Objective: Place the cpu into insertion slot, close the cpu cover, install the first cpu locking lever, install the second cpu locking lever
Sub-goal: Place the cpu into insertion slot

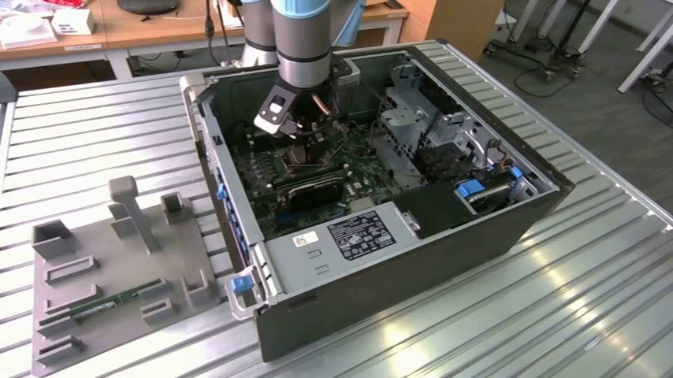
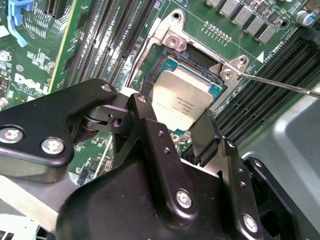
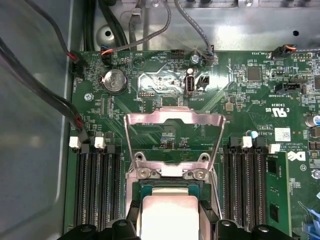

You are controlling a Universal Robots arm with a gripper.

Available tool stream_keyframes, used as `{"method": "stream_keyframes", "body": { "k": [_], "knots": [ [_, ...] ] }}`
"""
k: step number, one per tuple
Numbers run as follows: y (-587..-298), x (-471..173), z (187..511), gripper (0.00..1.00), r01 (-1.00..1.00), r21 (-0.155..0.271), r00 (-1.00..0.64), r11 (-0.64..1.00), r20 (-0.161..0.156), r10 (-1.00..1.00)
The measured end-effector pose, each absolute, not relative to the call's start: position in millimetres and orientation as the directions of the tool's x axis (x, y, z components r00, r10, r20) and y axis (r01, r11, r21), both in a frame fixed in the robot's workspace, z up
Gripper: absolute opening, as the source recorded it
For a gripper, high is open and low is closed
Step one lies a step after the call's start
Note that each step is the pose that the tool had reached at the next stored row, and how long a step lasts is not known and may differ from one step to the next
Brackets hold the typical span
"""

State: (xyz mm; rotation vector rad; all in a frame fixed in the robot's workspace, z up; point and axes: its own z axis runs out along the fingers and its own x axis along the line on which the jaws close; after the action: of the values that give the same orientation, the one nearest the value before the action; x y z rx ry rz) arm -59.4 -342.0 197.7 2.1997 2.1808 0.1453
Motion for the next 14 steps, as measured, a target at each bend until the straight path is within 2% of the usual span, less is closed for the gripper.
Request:
{"method": "stream_keyframes", "body": {
  "k": [14],
  "knots": [
    [-342.0, -60.2, 195.0, 0.54, 0.995, 0.095, 0.007, -0.010, 0.038, 0.999]
  ]
}}
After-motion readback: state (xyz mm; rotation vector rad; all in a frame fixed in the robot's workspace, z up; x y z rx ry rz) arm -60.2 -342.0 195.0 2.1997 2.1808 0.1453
